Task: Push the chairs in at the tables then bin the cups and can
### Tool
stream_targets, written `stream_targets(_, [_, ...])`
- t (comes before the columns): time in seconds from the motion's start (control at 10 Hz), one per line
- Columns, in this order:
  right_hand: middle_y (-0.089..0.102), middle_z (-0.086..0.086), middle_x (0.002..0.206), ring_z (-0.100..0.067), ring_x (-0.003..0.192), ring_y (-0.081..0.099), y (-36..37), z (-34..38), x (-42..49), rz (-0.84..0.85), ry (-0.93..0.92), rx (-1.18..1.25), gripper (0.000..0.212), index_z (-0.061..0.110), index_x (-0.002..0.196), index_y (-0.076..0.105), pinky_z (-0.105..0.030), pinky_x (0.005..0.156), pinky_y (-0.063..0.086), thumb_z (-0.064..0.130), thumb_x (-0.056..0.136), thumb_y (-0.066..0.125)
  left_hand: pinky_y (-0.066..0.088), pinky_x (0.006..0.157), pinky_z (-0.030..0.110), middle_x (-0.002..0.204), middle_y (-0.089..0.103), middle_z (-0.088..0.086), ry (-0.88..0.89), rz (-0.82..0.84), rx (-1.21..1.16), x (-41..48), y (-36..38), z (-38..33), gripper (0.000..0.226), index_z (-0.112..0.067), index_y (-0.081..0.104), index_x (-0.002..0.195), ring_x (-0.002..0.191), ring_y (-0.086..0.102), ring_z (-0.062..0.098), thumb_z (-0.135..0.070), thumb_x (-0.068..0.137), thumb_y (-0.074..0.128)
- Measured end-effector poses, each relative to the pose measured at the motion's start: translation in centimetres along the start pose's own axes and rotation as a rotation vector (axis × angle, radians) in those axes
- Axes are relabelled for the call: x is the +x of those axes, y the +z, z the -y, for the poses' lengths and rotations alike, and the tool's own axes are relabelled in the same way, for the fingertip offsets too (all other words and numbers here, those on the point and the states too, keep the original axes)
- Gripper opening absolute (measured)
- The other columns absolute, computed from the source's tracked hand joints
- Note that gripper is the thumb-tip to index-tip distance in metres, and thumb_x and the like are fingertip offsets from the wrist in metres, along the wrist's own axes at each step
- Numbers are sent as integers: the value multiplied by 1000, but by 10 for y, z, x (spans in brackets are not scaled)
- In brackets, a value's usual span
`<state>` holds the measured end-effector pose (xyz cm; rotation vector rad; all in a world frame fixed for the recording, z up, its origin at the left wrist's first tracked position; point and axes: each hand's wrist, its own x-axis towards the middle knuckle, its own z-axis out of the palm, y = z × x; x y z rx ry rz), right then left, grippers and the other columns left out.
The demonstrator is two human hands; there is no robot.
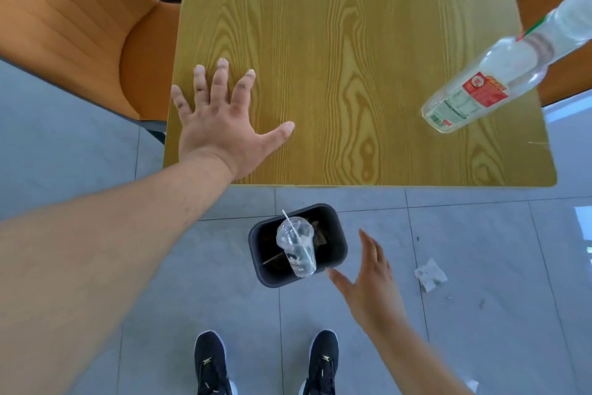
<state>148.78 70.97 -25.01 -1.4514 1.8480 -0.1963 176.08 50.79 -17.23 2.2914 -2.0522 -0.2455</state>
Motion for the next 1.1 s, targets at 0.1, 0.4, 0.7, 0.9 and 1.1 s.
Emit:
stream_targets(0.1, [35,12,155,-15,143,33,-31,-1,4,-165,2,22,83,35,152,27,-31,101,37,66,84,62,-6,119,66,171,-2,5,3,-8,6,0,-1,0,108,-36,12,158,154,-11,32,-101,72,14])
stream_targets(0.4, [51,0,138,-20,122,56,-191,89,62,-901,-238,433,92,17,145,36,-35,95,51,56,75,81,-4,119,66,170,4,4,8,-56,-27,2,7,4,105,-35,18,157,154,-8,27,-100,74,23])
stream_targets(0.7, [67,17,113,-5,102,67,-145,142,92,-494,-244,369,67,35,127,51,-34,83,56,53,71,84,-10,118,65,171,-2,3,-8,4,-9,0,1,-1,108,-37,13,159,154,-14,31,-101,71,16])
stream_targets(0.9, [54,20,137,-7,125,55,-43,93,-3,-244,-561,195,89,37,139,46,-23,102,43,21,66,95,-9,118,66,171,-1,6,-2,0,2,-1,5,2,109,-35,13,159,154,-13,34,-100,72,15])
stream_targets(1.1, [23,-2,165,-26,151,21,1,47,2,48,-95,-172,115,23,160,15,-43,119,30,39,73,87,-11,117,66,171,-2,6,3,12,2,-3,1,2,109,-35,12,159,154,-13,34,-101,72,11])
